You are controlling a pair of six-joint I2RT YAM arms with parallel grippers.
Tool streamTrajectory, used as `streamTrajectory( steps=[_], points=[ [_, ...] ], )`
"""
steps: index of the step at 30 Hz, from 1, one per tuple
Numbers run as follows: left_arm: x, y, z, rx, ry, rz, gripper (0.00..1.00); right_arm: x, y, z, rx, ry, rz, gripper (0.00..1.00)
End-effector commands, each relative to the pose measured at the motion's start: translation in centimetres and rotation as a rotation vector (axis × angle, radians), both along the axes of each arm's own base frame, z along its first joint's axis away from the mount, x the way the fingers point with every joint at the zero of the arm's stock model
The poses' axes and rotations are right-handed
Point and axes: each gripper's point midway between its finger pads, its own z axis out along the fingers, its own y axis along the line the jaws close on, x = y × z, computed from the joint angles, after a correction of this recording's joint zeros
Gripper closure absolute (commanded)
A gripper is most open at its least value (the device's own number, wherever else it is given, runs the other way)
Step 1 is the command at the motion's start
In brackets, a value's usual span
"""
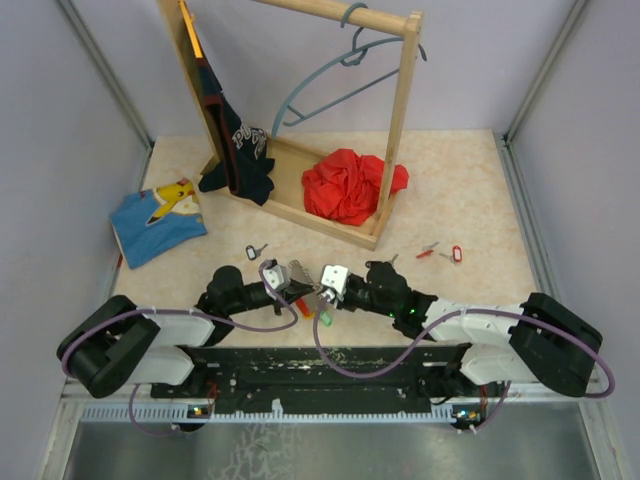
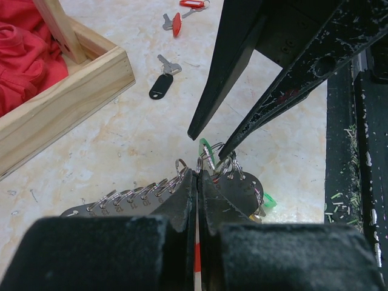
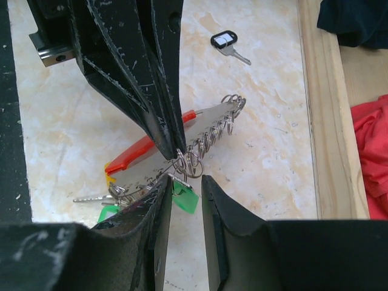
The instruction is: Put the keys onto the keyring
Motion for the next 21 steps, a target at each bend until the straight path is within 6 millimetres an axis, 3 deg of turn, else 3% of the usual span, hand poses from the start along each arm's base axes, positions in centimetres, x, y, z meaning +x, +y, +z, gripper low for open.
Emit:
streamTrajectory(
  steps=[1,21],
  points=[
    [0.0,-0.1,1.2,-0.029,-0.042,-0.011,1.0,0.9,0.5,1.4,0.024,-0.026,-0.014,0.74],
    [-0.3,-0.3,1.2,-0.029,-0.04,-0.037,1.0,1.0,1.7,2.1,0.007,-0.086,0.073,0.87]
  ],
)
